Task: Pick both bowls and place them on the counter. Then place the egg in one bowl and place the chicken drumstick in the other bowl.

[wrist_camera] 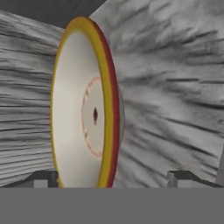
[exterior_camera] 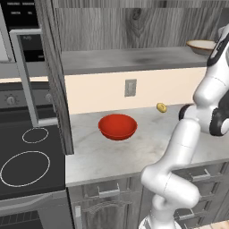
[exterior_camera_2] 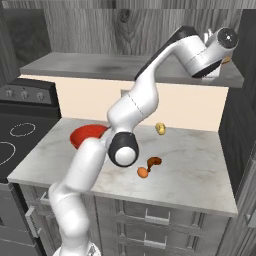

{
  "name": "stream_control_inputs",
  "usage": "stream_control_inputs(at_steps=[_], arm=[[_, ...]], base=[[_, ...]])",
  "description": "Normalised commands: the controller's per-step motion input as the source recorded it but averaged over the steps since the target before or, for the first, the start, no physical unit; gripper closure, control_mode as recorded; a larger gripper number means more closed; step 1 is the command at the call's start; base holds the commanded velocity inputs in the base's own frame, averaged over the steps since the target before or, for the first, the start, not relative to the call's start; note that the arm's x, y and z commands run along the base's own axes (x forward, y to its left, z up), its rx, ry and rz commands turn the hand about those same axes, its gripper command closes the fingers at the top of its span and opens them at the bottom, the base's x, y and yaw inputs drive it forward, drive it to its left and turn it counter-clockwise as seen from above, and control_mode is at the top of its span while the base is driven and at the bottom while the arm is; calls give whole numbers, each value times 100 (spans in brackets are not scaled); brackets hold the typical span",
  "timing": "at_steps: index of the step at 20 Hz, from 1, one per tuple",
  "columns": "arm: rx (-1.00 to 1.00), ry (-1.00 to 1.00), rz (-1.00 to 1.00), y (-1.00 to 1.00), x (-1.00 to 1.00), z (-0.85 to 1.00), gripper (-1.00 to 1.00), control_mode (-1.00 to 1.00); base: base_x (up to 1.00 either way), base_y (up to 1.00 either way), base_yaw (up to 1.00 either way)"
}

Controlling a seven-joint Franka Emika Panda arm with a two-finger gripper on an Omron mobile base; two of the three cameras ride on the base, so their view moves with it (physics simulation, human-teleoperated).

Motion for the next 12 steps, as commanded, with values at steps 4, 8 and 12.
stream_control_inputs(at_steps=[4, 8, 12], arm=[[0, 0, 0, 3, 28, -5, -100, -100], [0, 0, 0, 1, 30, -6, -100, -100], [0, 0, 0, 0, 31, -1, -100, -100]], base=[[0, 0, 0], [0, 0, 0], [0, 0, 0]])
